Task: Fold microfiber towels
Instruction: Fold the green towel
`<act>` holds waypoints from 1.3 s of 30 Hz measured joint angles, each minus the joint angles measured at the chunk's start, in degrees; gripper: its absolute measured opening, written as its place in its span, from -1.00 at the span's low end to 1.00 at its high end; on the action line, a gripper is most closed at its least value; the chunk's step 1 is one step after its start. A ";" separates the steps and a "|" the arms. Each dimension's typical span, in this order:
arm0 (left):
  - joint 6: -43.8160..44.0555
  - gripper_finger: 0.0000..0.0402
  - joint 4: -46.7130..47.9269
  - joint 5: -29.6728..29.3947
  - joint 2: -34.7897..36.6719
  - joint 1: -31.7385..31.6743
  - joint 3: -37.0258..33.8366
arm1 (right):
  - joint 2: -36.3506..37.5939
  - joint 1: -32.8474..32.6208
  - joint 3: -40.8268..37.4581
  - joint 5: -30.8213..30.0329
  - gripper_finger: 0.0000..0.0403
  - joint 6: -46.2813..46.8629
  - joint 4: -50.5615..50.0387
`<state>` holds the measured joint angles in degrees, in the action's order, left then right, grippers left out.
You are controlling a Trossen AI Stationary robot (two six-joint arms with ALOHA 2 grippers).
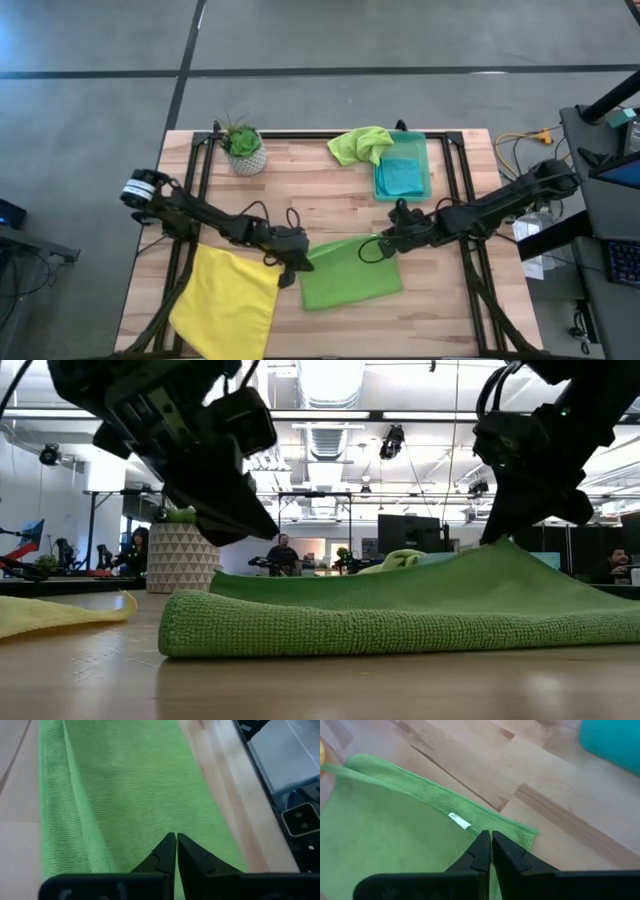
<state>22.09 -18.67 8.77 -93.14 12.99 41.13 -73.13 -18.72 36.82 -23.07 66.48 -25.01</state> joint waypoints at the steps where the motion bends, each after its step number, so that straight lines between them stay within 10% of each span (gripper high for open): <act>1: 0.00 -1.00 0.04 -0.02 -0.53 -0.27 0.46 | -0.14 0.00 -0.06 0.00 -0.94 0.15 -0.05; 14: 4.47 -1.00 0.55 0.19 -6.16 -0.17 2.01 | -0.16 0.00 -0.42 0.08 -0.94 1.04 -0.03; 27: 7.50 -1.00 10.74 -17.98 -0.15 -0.24 1.68 | -0.15 0.01 -0.52 0.77 -0.94 2.55 -0.31; 39: 7.33 -1.00 11.67 -19.34 1.52 -0.29 1.68 | -0.14 0.38 -0.53 0.51 -0.87 2.55 -4.37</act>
<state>29.41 -7.00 -10.57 -91.62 12.70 42.81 -73.28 -18.34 36.29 -22.57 69.04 -29.38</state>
